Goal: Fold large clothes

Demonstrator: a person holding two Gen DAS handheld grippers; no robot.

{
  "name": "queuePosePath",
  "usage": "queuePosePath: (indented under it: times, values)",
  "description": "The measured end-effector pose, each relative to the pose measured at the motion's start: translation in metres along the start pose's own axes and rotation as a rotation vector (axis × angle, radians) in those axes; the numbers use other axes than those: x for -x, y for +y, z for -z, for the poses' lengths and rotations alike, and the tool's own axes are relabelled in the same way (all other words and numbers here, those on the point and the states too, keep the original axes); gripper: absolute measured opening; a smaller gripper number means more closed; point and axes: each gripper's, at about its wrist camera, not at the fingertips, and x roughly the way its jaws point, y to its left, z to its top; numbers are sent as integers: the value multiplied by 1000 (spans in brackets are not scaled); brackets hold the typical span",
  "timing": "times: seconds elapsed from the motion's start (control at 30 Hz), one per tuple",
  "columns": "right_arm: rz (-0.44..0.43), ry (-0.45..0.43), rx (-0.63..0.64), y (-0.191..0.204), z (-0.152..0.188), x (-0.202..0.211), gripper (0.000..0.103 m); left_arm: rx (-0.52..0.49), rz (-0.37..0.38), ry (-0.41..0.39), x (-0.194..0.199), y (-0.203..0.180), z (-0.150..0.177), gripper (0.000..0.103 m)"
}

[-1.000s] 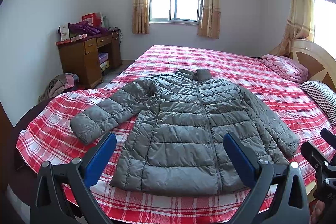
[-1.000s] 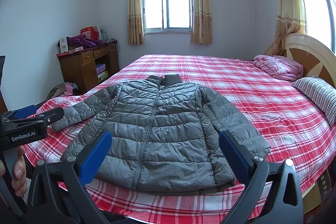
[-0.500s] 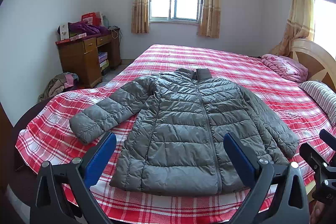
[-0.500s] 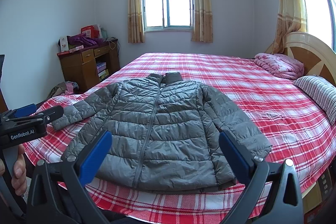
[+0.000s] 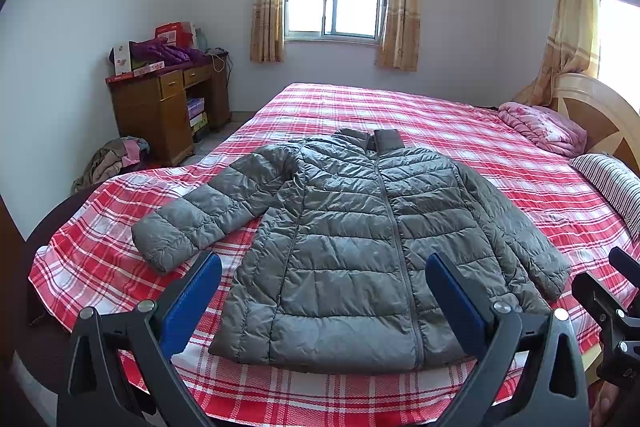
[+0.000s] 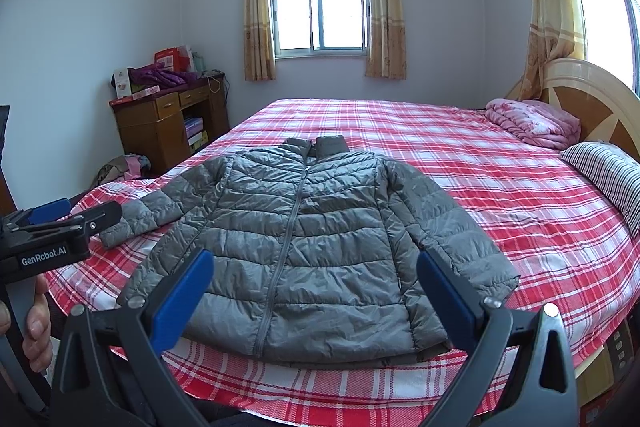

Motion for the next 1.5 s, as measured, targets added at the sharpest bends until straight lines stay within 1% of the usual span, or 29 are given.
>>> queuePosePath:
  times: [0.73, 0.8, 0.93, 1.03, 1.1, 1.13, 1.23, 1.3, 1.4, 1.5]
  values:
    - [-4, 5, -1, 0, 1, -1, 103, -1, 2, 15, -7, 1, 3, 102]
    - [-1, 5, 1, -1, 1, -2, 103, -4, 1, 26, -13, 2, 4, 102]
    - [20, 14, -12, -12, 4, -13, 103, -11, 15, 96, -40, 5, 8, 102]
    - [62, 34, -59, -40, 8, -30, 103, 8, 3, 121, -65, 14, 11, 102]
    - [107, 70, -109, -66, 14, -47, 103, 5, -32, 127, -83, 20, 10, 102]
    - [118, 85, -144, -80, 18, -55, 103, 8, -37, 130, -91, 22, 9, 102]
    - [181, 127, -240, -125, 28, -74, 103, -5, -71, 121, -117, 26, 4, 102]
    - [226, 153, -303, -153, 37, -84, 103, -22, -80, 110, -133, 25, -1, 102]
    - [295, 188, -389, -193, 49, -97, 103, -23, -58, 103, -153, 24, -8, 102]
    - [336, 231, -472, -226, 59, -110, 103, -33, -61, 104, -177, 23, -15, 102]
